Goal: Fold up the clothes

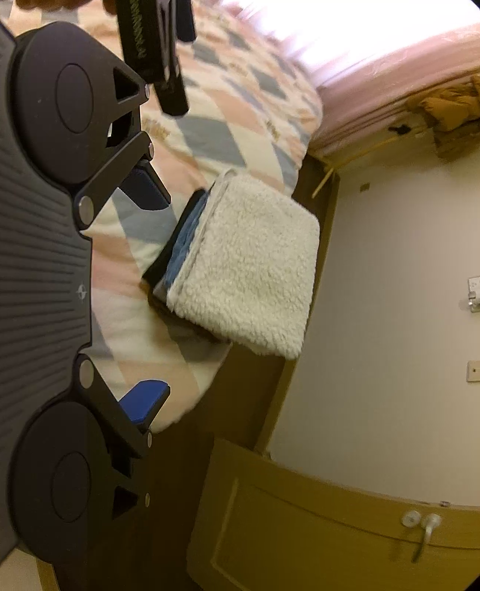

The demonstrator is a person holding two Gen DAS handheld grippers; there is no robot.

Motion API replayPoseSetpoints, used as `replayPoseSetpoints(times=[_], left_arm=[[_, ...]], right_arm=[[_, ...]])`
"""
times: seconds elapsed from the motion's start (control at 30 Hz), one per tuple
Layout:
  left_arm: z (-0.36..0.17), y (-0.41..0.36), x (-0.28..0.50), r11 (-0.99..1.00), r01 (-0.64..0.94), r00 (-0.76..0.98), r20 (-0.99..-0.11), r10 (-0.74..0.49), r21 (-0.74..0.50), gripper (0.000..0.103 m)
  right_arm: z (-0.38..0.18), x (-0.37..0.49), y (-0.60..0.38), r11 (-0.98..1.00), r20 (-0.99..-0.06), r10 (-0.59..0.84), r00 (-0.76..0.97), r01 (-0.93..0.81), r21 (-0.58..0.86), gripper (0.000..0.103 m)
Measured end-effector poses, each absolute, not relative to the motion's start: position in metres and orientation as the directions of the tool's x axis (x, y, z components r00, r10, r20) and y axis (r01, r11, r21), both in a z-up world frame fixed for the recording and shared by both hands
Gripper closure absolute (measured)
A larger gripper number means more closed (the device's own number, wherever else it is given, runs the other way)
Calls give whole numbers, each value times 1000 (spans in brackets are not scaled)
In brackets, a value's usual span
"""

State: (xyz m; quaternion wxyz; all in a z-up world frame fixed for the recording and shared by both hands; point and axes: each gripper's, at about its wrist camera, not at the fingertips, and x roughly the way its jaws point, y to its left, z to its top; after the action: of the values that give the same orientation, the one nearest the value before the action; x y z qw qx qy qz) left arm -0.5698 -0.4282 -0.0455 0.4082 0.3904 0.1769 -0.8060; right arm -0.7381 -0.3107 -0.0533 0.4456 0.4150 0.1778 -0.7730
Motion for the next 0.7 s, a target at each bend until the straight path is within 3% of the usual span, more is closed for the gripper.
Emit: replayPoseSetpoints(times=[0.13, 0.3, 0.53, 0.7], left_arm=[[-39, -418, -562, -609, 792, -369, -762, -531, 41, 1], [-31, -410, -554, -601, 799, -395, -747, -535, 8, 1], [-20, -403, -551, -614, 789, -415, -741, -528, -4, 1], [-25, -407, -548, -595, 804, -393, -767, -507, -19, 1]], right_arm=[[-44, -727, -308, -574, -796, -497, -345, 819, 4, 0], [-36, -723, -302, -615, -796, -479, -369, 789, 4, 0], [-28, -722, -286, -609, -776, -556, -298, 781, 137, 0], [-26, -726, -285, -636, -812, -538, -226, 741, 215, 0]])
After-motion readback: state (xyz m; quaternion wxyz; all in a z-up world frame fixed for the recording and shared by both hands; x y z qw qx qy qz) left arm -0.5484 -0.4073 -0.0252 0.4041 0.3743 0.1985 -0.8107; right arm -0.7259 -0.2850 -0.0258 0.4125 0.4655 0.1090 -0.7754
